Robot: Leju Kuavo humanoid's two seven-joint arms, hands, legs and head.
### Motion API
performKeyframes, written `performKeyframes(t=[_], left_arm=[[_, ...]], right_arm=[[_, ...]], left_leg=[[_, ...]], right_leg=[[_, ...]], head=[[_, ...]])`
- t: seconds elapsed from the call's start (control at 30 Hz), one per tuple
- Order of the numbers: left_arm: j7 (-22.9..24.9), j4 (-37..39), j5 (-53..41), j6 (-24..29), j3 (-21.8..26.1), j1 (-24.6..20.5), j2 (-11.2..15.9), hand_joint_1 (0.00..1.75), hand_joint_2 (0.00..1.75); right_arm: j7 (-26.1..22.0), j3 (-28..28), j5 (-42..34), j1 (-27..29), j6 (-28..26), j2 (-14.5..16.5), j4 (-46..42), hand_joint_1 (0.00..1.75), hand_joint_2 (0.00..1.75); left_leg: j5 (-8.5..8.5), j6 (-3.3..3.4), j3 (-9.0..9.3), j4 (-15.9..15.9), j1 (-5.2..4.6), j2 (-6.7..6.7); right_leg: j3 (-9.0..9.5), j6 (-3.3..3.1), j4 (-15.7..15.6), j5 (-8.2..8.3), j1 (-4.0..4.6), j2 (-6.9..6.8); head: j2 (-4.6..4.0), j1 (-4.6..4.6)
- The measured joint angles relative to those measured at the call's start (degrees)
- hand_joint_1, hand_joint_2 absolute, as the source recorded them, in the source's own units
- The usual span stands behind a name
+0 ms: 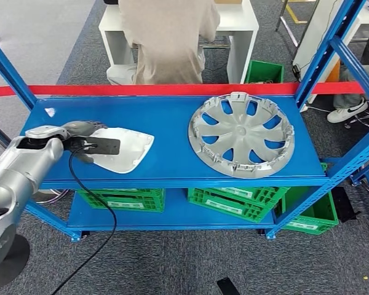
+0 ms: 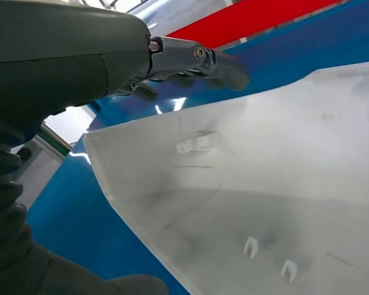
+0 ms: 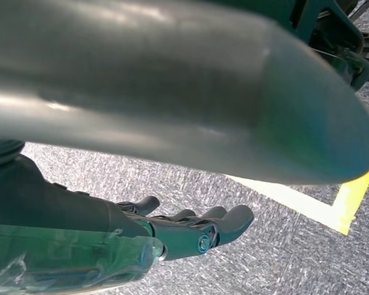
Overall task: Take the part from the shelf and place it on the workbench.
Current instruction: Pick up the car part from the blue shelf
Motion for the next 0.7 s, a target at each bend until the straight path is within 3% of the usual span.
performKeyframes(t=[0.7], left_arm=[[1.8, 0.23, 1.25, -2.83, -1.24, -1.56, 0.51, 0.0, 1.75]], right_arm=[[-0.15, -0.14, 0.16, -0.1, 0.14, -0.01, 0.0, 0.0, 0.0]], left_leg=[[0.0, 0.0, 0.0, 0.0, 0.0, 0.0]], right_leg=[[0.0, 0.0, 0.0, 0.0, 0.0, 0.0]], head=[[0.0, 0.0]])
